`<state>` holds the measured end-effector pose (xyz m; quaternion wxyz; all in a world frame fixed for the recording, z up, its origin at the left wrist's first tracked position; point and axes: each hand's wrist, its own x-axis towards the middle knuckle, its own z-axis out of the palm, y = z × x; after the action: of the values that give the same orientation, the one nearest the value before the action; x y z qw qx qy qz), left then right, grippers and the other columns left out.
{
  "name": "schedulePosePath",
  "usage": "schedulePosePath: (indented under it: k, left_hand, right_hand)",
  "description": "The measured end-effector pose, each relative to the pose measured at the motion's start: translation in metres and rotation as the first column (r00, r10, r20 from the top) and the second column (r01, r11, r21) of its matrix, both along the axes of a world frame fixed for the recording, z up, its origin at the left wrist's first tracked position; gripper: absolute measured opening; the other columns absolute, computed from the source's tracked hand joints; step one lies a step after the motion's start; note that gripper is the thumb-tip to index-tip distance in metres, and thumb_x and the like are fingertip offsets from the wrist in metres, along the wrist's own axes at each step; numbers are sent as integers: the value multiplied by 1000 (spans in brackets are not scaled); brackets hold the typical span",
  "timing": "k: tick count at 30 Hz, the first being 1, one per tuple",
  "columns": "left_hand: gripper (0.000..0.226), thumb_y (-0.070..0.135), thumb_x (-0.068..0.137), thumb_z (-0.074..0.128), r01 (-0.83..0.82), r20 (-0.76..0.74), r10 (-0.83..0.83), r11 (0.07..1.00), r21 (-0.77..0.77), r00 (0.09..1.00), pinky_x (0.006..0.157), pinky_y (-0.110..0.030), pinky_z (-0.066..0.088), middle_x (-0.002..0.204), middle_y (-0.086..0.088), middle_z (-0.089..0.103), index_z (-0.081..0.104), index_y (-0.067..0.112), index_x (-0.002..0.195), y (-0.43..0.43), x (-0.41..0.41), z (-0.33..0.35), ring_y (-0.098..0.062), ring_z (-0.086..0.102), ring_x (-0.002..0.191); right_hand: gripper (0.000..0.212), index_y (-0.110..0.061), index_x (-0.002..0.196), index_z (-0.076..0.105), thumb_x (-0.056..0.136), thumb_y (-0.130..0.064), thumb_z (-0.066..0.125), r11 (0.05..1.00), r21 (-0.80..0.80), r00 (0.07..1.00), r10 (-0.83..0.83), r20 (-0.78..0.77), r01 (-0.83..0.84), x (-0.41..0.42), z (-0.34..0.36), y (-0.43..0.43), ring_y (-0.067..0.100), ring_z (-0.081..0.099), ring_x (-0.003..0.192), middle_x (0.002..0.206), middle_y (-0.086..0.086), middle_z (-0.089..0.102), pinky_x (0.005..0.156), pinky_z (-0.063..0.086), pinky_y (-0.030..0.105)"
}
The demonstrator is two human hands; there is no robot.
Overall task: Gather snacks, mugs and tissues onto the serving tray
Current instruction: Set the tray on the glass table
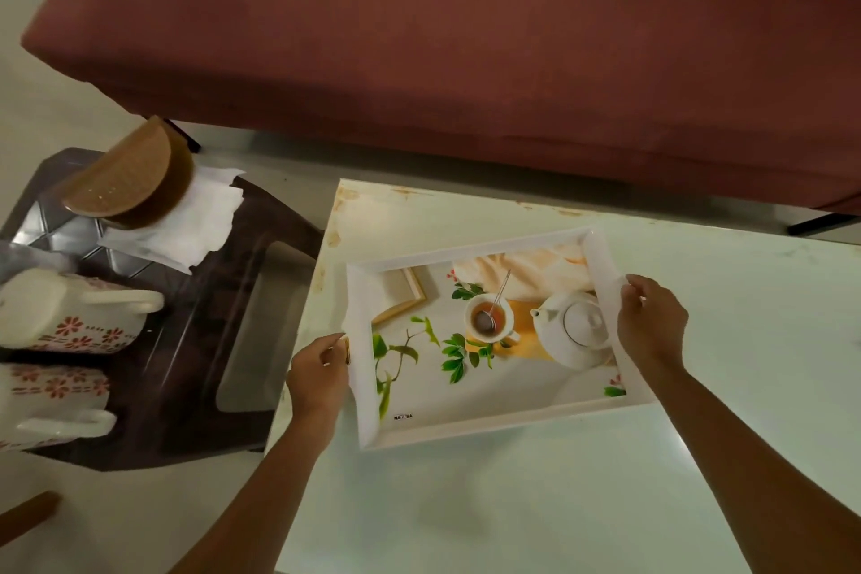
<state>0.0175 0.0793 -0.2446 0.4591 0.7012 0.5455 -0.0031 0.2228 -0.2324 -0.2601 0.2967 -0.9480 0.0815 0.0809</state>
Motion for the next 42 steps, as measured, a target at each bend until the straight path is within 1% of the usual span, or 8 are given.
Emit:
schedulePosePath:
  k: [4,11,16,18,28,35,39,42]
  left_hand:
    - [12,19,98,57,-2,59,1,1000,12,998,86,-43,58,100,-7,68,68,15,99,8,6,4,-28,67,91]
    - [25,21,98,57,147,30,-150,986,74,988,88,-49,59,107,-11,73,72,8,113,21,20,19,-30,68,95]
    - [25,15,97,57,195,28,-198,977,87,980,80,-31,54,106,-13,74,73,6,113,23,17,18,-23,64,87]
    - [24,15,97,57,194,17,-196,977,84,980,80,-31,53,107,-13,73,73,6,112,24,14,15,-22,63,87]
    - [26,21,98,56,210,-5,-210,978,-12,978,81,-32,51,115,-12,68,68,9,118,29,-1,-3,-23,60,95]
    - [47,31,97,57,130,13,-129,982,-140,992,89,-36,52,135,-11,57,50,15,141,20,-28,32,-27,59,114]
    - [40,27,98,56,116,72,-104,975,-189,992,78,-21,47,136,-8,57,55,15,136,11,-63,69,-16,55,105]
    - [32,21,97,59,80,137,-43,957,-279,990,92,-36,54,133,-6,62,62,14,128,3,-91,106,-24,62,113]
  right_hand:
    - [30,-8,119,65,99,-14,43,997,6,995,-81,-50,81,-16,5,-13,32,59,115,122,12,66,101,42,39]
    - [28,-15,118,65,98,-21,47,976,27,971,-213,-108,217,-71,19,-38,31,62,105,116,9,69,94,51,47]
    - [25,-16,115,67,97,-19,50,957,54,950,-276,-149,287,-96,15,-41,29,64,96,111,9,70,92,52,45]
    - [25,-15,115,67,97,-18,50,954,52,947,-284,-153,295,-100,13,-39,29,64,96,111,9,70,91,52,45]
    - [28,-12,122,62,97,-17,51,975,14,967,-218,-135,222,-108,10,-36,30,63,101,116,12,67,94,49,45]
    - [46,-5,134,49,91,-17,60,996,-70,992,-61,-109,54,-129,49,-19,36,41,130,135,20,52,109,29,45]
    - [44,-7,131,51,90,-17,63,1000,-1,996,-20,-84,20,-153,90,10,35,43,128,133,19,52,108,35,49]
    - [41,-12,130,53,90,-17,63,998,61,997,-3,-73,7,-173,127,39,35,46,123,131,17,52,102,41,56]
